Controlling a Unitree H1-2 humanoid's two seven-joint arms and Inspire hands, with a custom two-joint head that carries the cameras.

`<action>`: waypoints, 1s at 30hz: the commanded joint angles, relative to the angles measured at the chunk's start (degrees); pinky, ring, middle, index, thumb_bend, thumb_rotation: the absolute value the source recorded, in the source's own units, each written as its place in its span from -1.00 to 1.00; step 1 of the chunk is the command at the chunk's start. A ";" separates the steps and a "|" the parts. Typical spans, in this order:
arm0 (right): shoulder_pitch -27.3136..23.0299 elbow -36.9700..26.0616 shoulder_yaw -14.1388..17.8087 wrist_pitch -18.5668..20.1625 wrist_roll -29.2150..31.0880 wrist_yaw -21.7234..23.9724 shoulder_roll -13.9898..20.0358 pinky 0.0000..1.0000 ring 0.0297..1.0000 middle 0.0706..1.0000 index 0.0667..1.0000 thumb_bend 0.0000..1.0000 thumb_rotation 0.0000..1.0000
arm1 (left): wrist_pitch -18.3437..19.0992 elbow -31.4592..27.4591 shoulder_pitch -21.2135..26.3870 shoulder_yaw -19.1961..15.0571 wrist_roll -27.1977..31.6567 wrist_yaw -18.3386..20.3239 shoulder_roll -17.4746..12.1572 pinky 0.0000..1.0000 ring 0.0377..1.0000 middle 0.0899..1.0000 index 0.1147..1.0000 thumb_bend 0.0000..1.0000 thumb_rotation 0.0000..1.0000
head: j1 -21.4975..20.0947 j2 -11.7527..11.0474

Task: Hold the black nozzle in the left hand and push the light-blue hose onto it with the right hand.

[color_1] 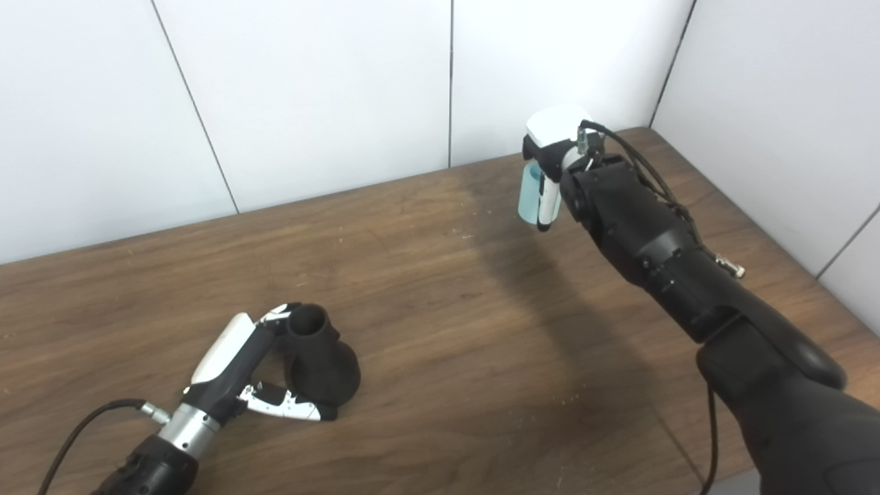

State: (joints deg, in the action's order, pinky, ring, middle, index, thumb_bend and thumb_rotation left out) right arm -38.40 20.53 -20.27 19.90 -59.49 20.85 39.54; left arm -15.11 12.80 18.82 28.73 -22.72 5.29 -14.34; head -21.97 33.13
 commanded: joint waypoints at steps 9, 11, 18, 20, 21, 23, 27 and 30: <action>-4.07 -1.40 1.59 -0.43 -0.05 -1.15 2.83 -0.13 0.19 0.36 0.40 0.97 -0.72 | 3.43 5.58 -8.55 3.20 -3.60 2.94 -0.08 0.82 0.40 -0.01 -0.25 0.03 -1.00 | -0.07 0.08; -3.99 -1.39 1.91 -1.03 0.47 -1.95 2.79 -0.13 0.18 0.35 0.38 0.95 -0.77 | 3.39 5.69 -8.52 3.24 -3.66 2.86 0.00 0.82 0.40 -0.01 -0.25 0.03 -1.00 | -0.02 0.04; -3.53 -0.73 2.78 -3.54 1.97 -5.23 2.66 -0.36 -0.19 0.02 0.33 0.86 -0.99 | 3.56 5.39 -8.56 3.26 -3.68 2.93 0.01 0.82 0.40 -0.01 -0.25 0.03 -1.00 | 0.09 0.17; -3.44 -0.72 2.86 -3.88 2.16 -5.65 2.67 -0.39 -0.24 -0.03 0.33 0.86 -1.00 | 3.66 5.21 -8.59 3.26 -3.67 2.98 -0.02 0.82 0.40 -0.01 -0.25 0.03 -1.00 | 0.07 0.26; -3.41 -0.54 2.81 -4.21 2.18 -6.03 2.71 -0.41 -0.25 -0.05 0.32 0.85 -1.00 | 3.73 5.13 -8.59 3.26 -3.67 3.01 -0.04 0.81 0.40 -0.01 -0.25 0.03 -1.00 | 0.07 0.26; -3.43 -0.19 2.64 -4.82 2.02 -6.47 2.79 -0.43 -0.28 -0.10 0.30 0.33 -1.00 | 3.85 4.96 -8.62 3.26 -3.68 3.03 -0.06 0.81 0.40 -0.01 -0.25 0.03 -1.00 | 0.04 0.38; -3.52 0.15 2.55 -5.50 1.83 -6.66 2.92 -0.44 -0.29 -0.12 0.26 0.15 -1.00 | 3.93 4.94 -8.59 3.25 -3.67 3.03 -0.07 0.81 0.40 -0.01 -0.25 0.03 -1.00 | 0.06 0.39; -3.58 0.45 2.49 -5.76 1.81 -6.94 2.97 -0.45 -0.29 -0.12 0.26 0.14 -1.00 | 3.91 4.94 -8.58 3.25 -3.68 3.00 -0.06 0.81 0.40 -0.01 -0.25 0.03 -1.00 | 0.06 0.40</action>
State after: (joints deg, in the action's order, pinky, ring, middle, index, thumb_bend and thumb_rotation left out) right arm -38.39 21.09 -19.04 14.94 -57.48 16.04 39.56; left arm -14.36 12.26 18.53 28.72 -22.72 5.29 -14.28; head -21.88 33.49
